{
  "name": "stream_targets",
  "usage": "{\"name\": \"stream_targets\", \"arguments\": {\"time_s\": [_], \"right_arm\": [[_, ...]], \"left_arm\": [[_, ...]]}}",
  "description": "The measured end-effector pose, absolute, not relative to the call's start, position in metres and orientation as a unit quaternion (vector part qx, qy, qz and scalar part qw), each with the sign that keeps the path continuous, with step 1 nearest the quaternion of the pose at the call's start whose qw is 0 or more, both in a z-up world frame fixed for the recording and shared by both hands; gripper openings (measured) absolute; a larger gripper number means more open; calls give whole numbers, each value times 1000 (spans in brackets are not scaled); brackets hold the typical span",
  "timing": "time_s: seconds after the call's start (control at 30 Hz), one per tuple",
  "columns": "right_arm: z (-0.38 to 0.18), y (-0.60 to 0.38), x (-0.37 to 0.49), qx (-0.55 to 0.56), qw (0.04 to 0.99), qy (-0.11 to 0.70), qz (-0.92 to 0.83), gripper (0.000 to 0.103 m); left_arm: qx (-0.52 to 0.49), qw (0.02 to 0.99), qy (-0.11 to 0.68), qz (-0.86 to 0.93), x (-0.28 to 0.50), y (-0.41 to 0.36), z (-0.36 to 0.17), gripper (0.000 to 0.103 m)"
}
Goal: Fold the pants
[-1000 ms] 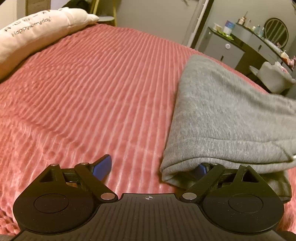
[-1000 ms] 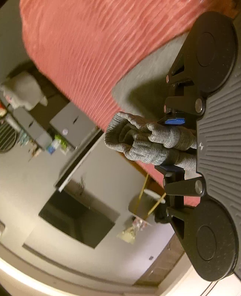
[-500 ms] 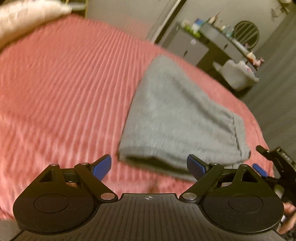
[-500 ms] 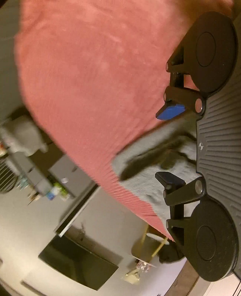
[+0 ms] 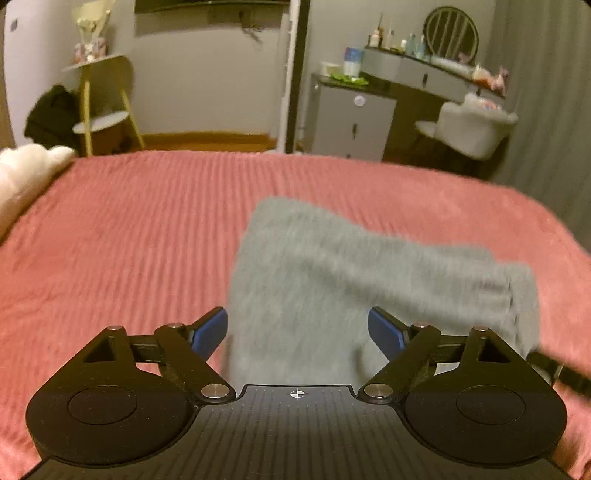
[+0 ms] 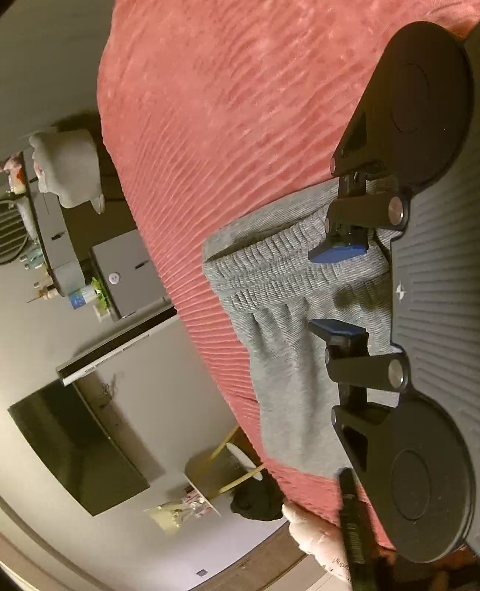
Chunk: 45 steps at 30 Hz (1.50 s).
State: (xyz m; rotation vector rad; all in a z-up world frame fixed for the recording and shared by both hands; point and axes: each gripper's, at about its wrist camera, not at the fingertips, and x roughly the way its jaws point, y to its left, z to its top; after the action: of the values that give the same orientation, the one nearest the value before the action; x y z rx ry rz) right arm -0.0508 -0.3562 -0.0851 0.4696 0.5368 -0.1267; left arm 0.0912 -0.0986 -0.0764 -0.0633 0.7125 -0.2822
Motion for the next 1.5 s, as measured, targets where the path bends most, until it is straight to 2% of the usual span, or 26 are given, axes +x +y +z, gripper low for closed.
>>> {"name": "stream_targets", "arguments": {"time_s": [0.1,0.17,0.27,0.33,0.47,0.63,0.83,0.97,1.17,1.33,1.4,1.5], "right_arm": [[-82,-338,-44,187,943,263,-77,36],[-87,-341,-44,198,943,256,-73,38],[-93,-354,-44,242,936,247,-64,38],[-97,-356,-41,248,935,244,-62,38],[-100,-353,-37,242,939,237,-67,38],[-103,-362,-39,271,933,229,-60,38],[-101,-360,-41,272,933,228,-59,38],[-97,-359,-43,267,933,236,-60,38],[-86,-344,-48,224,940,249,-65,52],[-80,-332,-57,205,942,253,-77,58],[-79,-330,-61,211,941,256,-76,68],[-79,-328,-66,217,936,264,-82,74]], "left_arm": [[1,923,363,-129,118,-117,-86,88],[44,923,364,-121,128,-130,-96,89],[120,925,349,-90,142,-151,-112,97],[132,921,357,-86,154,-158,-121,101],[51,914,394,-83,175,-143,-123,103],[-44,896,429,-109,140,-101,-131,103],[-62,900,412,-128,65,-61,-147,103],[-75,893,425,-130,57,-50,-144,103],[-74,894,423,-131,55,-49,-145,103],[-91,889,428,-132,53,-49,-145,103],[-96,888,429,-132,51,-48,-144,103],[-104,887,431,-131,51,-45,-144,103]]}}
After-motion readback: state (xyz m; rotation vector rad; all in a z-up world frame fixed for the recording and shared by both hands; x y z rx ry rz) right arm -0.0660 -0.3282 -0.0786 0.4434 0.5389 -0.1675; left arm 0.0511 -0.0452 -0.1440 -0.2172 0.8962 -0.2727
